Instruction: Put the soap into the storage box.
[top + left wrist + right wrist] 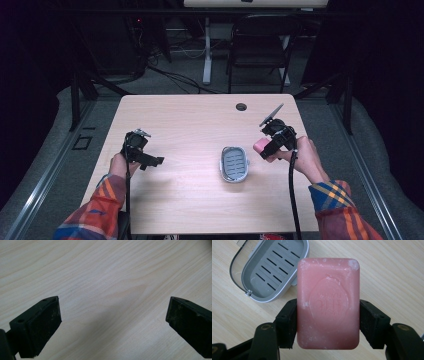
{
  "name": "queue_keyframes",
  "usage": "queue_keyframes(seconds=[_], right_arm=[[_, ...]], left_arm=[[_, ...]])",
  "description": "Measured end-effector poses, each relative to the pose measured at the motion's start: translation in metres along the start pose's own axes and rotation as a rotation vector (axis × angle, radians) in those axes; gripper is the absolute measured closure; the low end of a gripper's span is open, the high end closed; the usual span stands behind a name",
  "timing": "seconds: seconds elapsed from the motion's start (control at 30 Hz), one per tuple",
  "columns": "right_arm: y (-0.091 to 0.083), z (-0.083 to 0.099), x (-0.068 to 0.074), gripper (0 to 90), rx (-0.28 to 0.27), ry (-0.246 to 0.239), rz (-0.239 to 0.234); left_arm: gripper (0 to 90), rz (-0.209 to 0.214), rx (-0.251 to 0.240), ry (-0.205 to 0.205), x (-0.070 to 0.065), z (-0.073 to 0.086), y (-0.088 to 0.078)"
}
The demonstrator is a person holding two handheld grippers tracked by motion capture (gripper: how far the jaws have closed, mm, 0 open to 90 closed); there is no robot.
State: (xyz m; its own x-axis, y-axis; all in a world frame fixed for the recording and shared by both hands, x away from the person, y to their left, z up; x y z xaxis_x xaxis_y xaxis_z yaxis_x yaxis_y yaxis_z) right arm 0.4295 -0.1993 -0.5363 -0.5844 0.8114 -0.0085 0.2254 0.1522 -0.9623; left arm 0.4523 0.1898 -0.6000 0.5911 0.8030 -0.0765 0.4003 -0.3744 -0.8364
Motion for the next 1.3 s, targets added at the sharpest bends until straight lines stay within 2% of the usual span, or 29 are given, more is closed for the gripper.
queue_keyframes(seconds=[0.07, 0.3, 0.4, 0.63, 0.67, 0.7, 0.97, 1.27, 1.3], right_arm=[[0.000, 0.000, 0.000, 37.4, 0.014, -0.013, 0.004], [0.002, -0.007, 0.007, 37.4, 0.005, -0.017, -0.004], [0.003, -0.009, 0.009, 37.4, 0.017, -0.035, -0.007], [0.003, -0.015, 0.015, 37.4, 0.019, -0.044, -0.017], [0.004, -0.016, 0.016, 37.4, 0.010, -0.035, -0.020], [0.003, -0.016, 0.016, 37.4, 0.020, -0.048, -0.019], [0.008, -0.022, 0.023, 37.4, 0.031, -0.063, -0.021], [0.015, -0.027, 0.030, 37.3, 0.049, -0.072, -0.030], [0.017, -0.028, 0.032, 37.3, 0.035, -0.057, -0.032]], left_arm=[[0.0, 0.001, 0.000, 0.000, 0.000, 0.000, 0.000], [0.0, 0.002, 0.000, -0.006, 0.000, 0.000, 0.000], [0.0, 0.002, 0.000, -0.005, 0.000, 0.000, 0.000], [0.0, 0.002, -0.001, -0.005, 0.000, 0.000, 0.000], [0.0, 0.002, -0.001, -0.005, 0.000, 0.000, 0.000], [0.0, 0.003, 0.000, -0.005, 0.000, 0.000, 0.000], [0.0, 0.003, 0.000, -0.005, 0.001, 0.000, 0.000], [0.0, 0.004, 0.002, -0.006, 0.001, 0.000, 0.001], [0.0, 0.005, 0.002, -0.008, 0.000, 0.000, 0.001]])
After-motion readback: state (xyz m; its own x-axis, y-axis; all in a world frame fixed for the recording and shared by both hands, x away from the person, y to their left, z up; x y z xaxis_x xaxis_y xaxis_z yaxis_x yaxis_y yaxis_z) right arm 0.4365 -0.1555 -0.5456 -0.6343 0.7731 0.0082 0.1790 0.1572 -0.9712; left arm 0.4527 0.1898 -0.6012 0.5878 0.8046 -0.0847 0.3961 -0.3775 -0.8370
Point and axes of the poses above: each handheld gripper's, and its own axes: y roughly forward along the jaws, z roughly out of its underside, x roughly to its left, the point moved 10 cm from there along y, roughly forward along the jaws
